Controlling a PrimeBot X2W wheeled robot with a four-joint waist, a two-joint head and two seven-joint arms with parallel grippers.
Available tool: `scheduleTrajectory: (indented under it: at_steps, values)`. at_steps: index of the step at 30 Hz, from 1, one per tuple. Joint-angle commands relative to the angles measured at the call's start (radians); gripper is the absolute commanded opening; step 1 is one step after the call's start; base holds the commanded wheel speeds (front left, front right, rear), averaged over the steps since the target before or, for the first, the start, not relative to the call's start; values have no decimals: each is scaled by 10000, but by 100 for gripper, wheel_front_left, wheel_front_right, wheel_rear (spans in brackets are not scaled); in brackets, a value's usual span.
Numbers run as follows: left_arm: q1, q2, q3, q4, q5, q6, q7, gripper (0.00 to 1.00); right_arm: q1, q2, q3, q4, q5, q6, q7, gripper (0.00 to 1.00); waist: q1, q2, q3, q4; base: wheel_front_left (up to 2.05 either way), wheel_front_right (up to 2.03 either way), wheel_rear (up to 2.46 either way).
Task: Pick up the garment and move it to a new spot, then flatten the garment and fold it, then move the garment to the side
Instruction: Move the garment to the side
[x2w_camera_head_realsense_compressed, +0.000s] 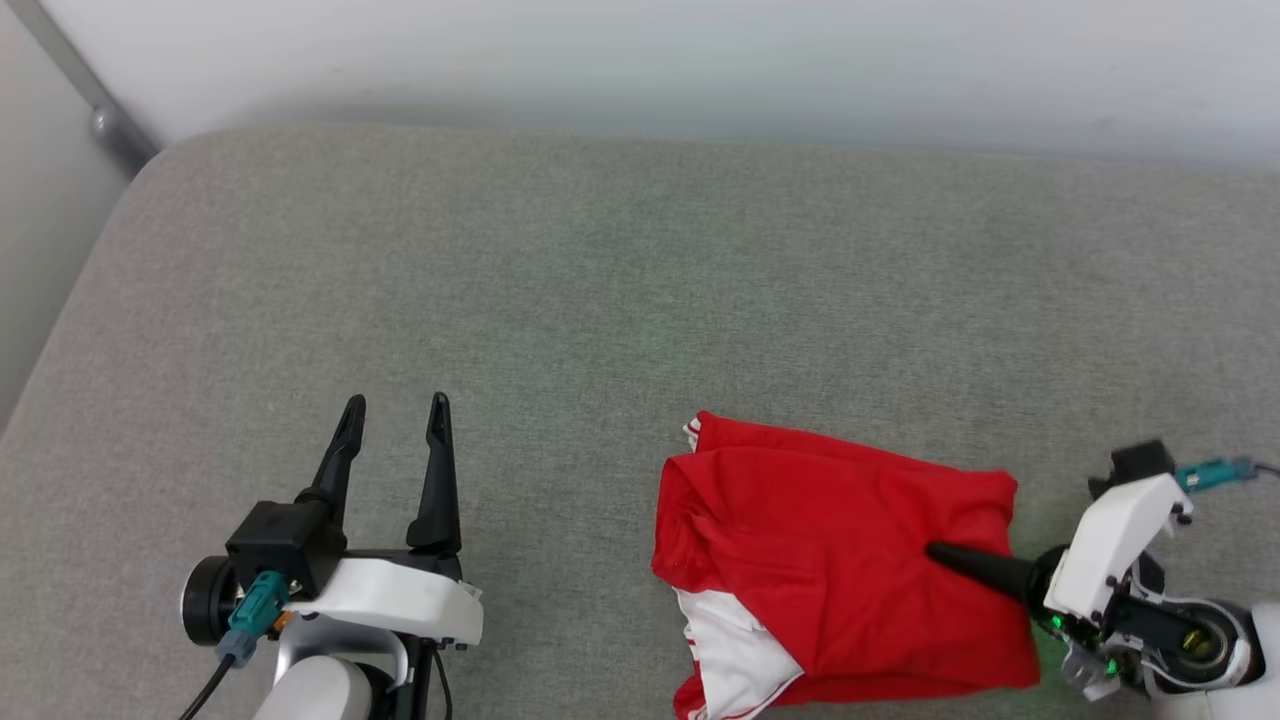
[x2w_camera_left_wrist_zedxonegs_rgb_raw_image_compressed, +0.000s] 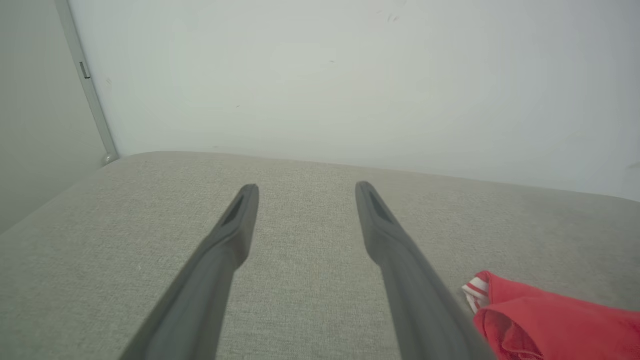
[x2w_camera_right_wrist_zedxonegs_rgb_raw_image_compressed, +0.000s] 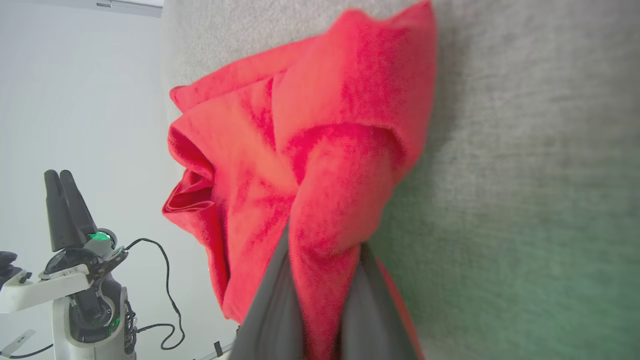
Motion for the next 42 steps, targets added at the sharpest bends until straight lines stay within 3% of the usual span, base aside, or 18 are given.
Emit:
scheduleTrajectory:
  at_steps: [1,11,18,27,33,42]
  values:
    - [55,10,43,25,40,18,-68,100,-213,-220,209,-248,-122,-3,-155,0,-1,0,-125,-116,0,0,0]
    - [464,151,172,-43,68,106,-57,100,-547,-2162,3530,-2248,-2155,-3,-1460,0,-1,0,-857,-1341,0,0,0]
    - [481,193,188,-317,72,161,-44,100,-1173,-3144,4451,-2331,-3386,-4,-1956,0,-1,0,-633,-2819,0,0,0]
    - [-957,647,41,-1045,570,-54,305,100,-2510,-3764,3784,-1743,-4142,-4,-2741,0,-1,0,1602,-4363,0,0,0]
    - [-2270,959,-252,-1673,1067,-345,821,100,-3155,-4252,2892,-929,-4364,-6,-3578,0,-1,0,3270,-4531,0,0,0]
    - [-3939,1117,-749,-2530,1727,-714,1386,100,-4340,-4974,1364,735,-5296,-6,-5549,0,-1,0,5036,-4138,0,0,0]
